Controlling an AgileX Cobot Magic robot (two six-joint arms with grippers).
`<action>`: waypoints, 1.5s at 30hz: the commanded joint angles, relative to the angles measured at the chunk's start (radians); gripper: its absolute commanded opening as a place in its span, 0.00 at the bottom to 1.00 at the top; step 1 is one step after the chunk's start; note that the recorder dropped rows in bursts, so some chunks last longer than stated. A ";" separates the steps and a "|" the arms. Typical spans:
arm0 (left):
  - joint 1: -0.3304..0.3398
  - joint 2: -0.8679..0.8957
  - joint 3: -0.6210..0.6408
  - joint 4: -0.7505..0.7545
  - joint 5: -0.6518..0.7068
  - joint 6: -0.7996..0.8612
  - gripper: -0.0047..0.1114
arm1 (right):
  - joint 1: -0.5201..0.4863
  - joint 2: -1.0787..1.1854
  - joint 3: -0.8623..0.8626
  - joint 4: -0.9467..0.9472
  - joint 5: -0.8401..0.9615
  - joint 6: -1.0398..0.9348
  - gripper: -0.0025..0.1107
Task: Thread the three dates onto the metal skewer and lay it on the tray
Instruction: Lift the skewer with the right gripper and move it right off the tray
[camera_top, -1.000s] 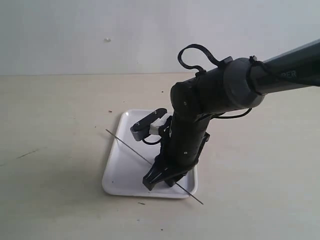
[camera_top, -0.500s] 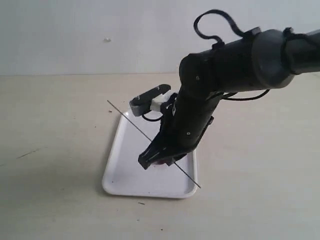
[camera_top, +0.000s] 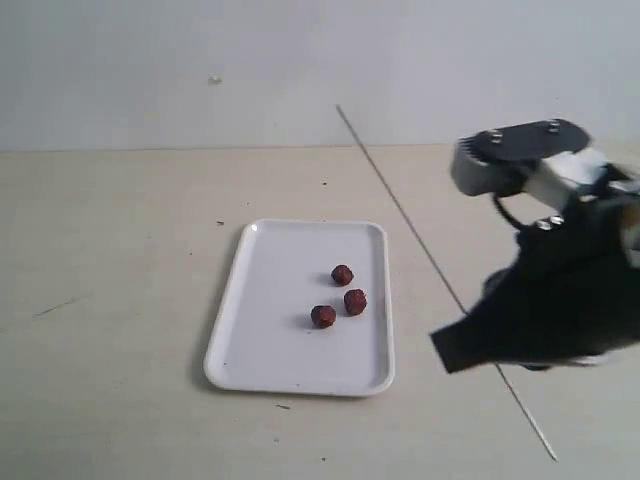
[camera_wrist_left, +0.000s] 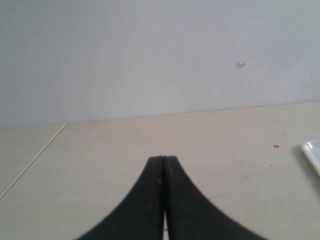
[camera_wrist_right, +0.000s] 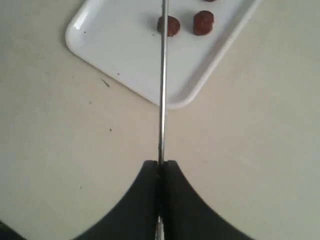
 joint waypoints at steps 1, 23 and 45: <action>-0.004 -0.006 0.001 0.003 -0.009 0.003 0.04 | 0.000 -0.227 0.087 -0.051 0.121 0.062 0.02; -0.004 -0.006 0.001 0.003 -0.009 0.003 0.04 | 0.000 -0.592 0.140 -0.045 0.247 0.016 0.02; -0.004 -0.006 0.001 -0.353 -0.124 -0.201 0.04 | 0.000 -0.592 0.140 -0.040 0.425 0.009 0.02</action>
